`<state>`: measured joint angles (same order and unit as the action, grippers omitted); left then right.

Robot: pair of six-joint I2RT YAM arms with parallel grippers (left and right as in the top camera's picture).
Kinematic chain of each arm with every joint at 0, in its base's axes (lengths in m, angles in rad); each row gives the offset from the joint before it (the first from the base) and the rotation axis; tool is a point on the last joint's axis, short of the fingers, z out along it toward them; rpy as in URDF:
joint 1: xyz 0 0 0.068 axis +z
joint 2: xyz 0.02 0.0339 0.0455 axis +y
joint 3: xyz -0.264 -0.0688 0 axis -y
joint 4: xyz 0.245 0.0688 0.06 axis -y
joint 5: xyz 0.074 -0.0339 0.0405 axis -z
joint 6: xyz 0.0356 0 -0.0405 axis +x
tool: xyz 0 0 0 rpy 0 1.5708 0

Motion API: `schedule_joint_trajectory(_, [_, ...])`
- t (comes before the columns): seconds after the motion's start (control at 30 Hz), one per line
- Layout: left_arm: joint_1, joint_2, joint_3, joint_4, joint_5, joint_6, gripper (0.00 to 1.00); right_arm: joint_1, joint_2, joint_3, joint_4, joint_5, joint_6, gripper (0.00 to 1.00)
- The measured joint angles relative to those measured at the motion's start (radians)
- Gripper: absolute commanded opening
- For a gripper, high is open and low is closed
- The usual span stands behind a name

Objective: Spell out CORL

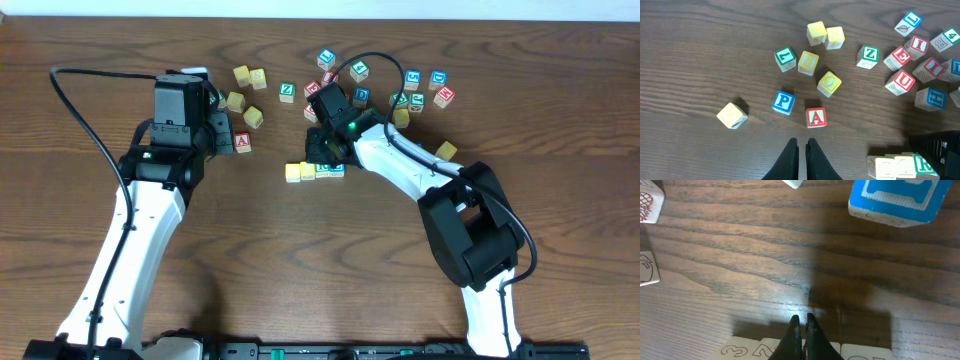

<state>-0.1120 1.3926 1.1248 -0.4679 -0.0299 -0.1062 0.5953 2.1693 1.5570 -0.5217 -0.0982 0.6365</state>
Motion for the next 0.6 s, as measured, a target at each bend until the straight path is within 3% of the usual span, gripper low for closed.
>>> schedule_joint_trajectory(0.6, [0.000, 0.032, 0.000, 0.000, 0.001, -0.002, 0.07, -0.037, 0.000, 0.000, 0.055, 0.000, -0.002, 0.01])
